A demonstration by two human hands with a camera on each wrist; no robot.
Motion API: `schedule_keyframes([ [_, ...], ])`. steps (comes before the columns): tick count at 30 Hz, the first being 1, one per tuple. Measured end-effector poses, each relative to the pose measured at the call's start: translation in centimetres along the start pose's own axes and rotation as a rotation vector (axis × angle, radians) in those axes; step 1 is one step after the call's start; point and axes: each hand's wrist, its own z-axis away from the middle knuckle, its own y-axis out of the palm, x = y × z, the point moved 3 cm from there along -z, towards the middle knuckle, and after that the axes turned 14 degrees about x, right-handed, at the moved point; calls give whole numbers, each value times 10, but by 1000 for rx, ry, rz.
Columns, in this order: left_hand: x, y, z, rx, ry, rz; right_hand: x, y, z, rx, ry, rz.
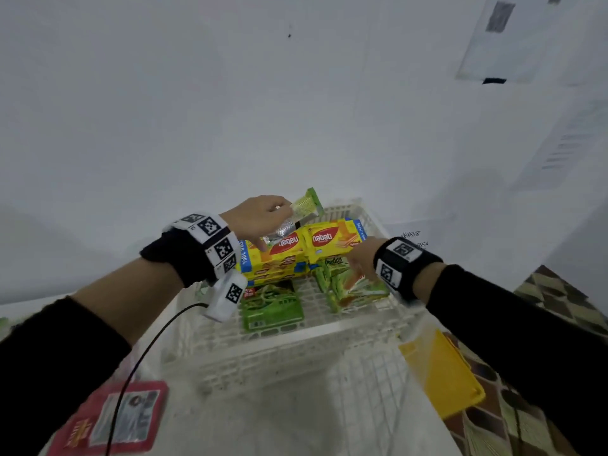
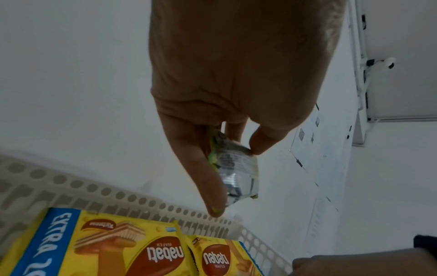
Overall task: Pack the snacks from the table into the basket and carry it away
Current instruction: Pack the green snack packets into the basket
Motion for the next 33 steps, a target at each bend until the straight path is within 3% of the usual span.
schedule_keyframes([
  [4, -7, -4, -17, 26, 22, -19, 2, 6, -14, -31, 11, 47],
  [7, -9, -3, -25, 66, 44, -44, -1, 5, -3, 31, 19, 36],
  [11, -12, 5, -38, 161, 84, -153, -1, 0, 50, -87, -82, -95],
  [16, -23, 37, -60, 193, 185, -379, 6, 49, 90, -266, -274, -362],
  [20, -25, 79, -72, 237, 337, -428, 2, 96, 91, -467, -367, -573],
  [26, -26, 134, -83, 227, 588, -388, 5, 141, 87, -893, -473, -591],
  [31, -27, 160, -81, 81, 880, -674, 2, 151, 78, -991, -518, -622],
  [33, -21, 172, -81, 66, 901, -755, -4, 154, 78, -1008, -474, -638],
])
